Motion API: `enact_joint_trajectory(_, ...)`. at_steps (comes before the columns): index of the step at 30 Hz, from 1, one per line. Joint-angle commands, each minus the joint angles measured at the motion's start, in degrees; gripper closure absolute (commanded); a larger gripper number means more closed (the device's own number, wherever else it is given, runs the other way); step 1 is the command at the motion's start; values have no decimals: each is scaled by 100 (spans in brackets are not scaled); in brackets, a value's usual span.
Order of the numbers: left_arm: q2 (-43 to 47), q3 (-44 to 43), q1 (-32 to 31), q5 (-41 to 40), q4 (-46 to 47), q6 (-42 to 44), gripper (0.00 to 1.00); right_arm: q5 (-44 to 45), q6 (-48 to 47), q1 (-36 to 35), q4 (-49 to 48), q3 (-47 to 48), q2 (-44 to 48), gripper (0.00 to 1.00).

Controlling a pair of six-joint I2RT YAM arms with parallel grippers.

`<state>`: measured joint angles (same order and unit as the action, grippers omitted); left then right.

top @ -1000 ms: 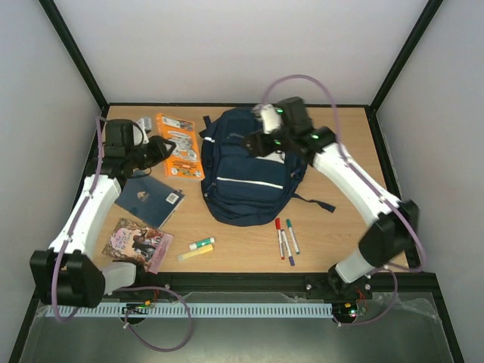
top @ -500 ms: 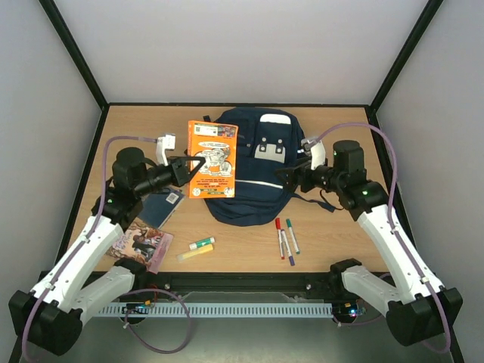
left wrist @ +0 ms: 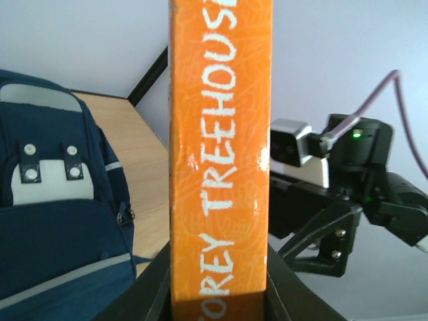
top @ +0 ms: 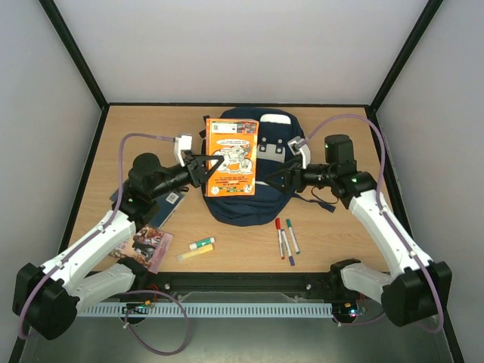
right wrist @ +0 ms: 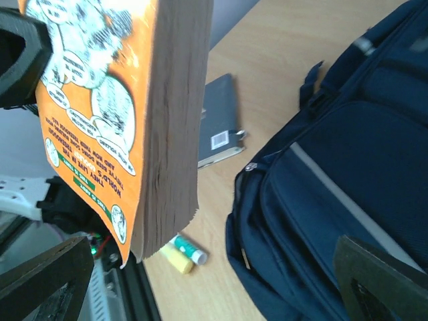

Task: Pack the student bag
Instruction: Pick up the book from the center of the board.

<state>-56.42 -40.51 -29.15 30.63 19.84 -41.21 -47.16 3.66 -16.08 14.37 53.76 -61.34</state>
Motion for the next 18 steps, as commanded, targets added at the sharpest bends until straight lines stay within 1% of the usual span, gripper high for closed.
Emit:
enact_joint_trajectory(1, -229, -142, -145, -133, 1387, -310, 98, -1200, -71, 16, -85, 371, -584, 1)
enact_joint_trajectory(5, -568, -263, -330, -128, 1699, -511, 98, -1598, -75, 12, -76, 805, -969, 1)
enact_joint_trajectory(8, -712, -258, -524, -165, 1910, -566, 98, -1636, -209, 13, 159, 1062, -1096, 1)
enact_joint_trajectory(12, -702, -46, -774, -470, 2152, -618, 98, -1651, -236, 8, 331, 1020, -1124, 1)
enact_joint_trajectory(15, -673, 71, -828, -565, 2329, -762, 98, -1229, 52, 11, 164, 835, -925, 1)
enact_joint_trajectory(18, -556, -11, -834, -353, 2301, -897, 98, -938, 293, 11, -125, 579, -697, 1)
